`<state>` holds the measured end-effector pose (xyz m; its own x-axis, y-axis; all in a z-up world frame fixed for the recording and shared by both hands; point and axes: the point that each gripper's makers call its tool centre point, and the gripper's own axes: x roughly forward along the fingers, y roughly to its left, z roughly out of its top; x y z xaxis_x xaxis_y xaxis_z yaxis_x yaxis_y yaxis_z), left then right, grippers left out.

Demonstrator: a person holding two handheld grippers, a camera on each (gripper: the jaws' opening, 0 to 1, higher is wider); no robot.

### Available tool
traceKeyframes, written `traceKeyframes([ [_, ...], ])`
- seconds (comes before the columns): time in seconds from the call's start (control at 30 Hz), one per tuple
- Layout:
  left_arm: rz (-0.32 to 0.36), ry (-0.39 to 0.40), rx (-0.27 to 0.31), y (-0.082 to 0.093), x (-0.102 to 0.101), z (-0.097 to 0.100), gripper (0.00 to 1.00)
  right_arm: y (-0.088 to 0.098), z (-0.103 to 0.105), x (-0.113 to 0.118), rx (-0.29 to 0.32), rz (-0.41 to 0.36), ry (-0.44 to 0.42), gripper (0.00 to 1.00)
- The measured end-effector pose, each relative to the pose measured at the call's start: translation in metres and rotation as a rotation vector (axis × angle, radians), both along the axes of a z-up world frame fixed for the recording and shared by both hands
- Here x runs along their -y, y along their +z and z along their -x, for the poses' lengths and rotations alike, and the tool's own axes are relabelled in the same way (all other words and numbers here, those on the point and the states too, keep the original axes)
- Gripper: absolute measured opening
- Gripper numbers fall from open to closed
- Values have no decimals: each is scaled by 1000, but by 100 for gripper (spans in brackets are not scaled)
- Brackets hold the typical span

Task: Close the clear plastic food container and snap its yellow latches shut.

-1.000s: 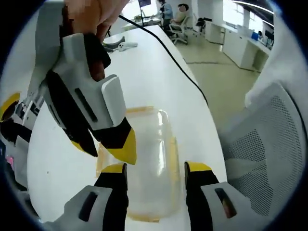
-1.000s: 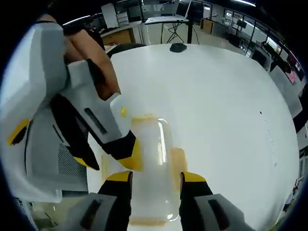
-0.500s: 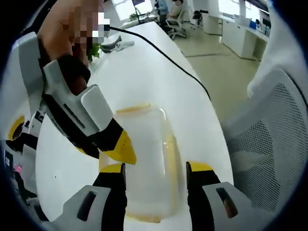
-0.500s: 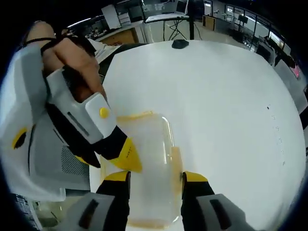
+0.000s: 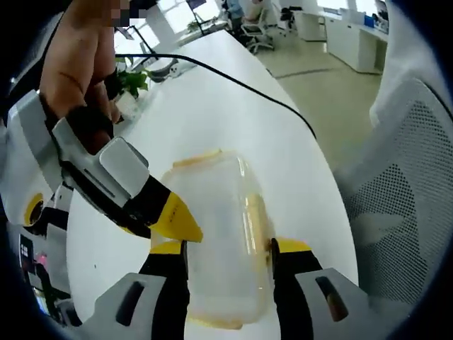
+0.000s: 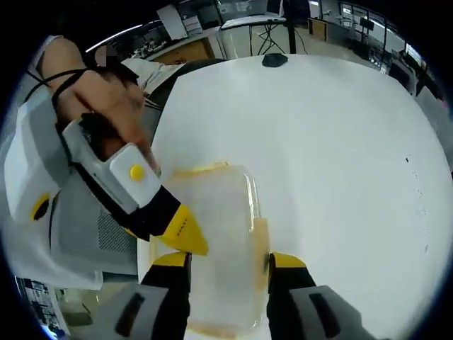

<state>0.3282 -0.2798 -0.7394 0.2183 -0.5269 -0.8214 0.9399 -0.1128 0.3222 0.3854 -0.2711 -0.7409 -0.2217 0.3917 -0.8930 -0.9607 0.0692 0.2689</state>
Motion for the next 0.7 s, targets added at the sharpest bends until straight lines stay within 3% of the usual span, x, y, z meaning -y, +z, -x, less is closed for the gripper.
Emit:
traceKeyframes([
  [0.53, 9, 84, -15, -1, 1, -7, 38, -3, 3, 0, -28, 56, 36, 37],
  [0.57, 15, 122, 30, 4, 0, -17, 36, -4, 12, 14, -95, 132, -27, 36],
  [0.6, 19, 129, 1, 1, 2, -15, 36, -10, 2, 6, -60, 70, 26, 35],
  [0.63, -2, 158, 29, 2, -1, -18, 35, -12, 2, 5, -64, 59, 10, 35],
  [0.7, 1, 161, 29, 1, -2, -16, 35, -9, 3, 4, -67, 62, 25, 35],
])
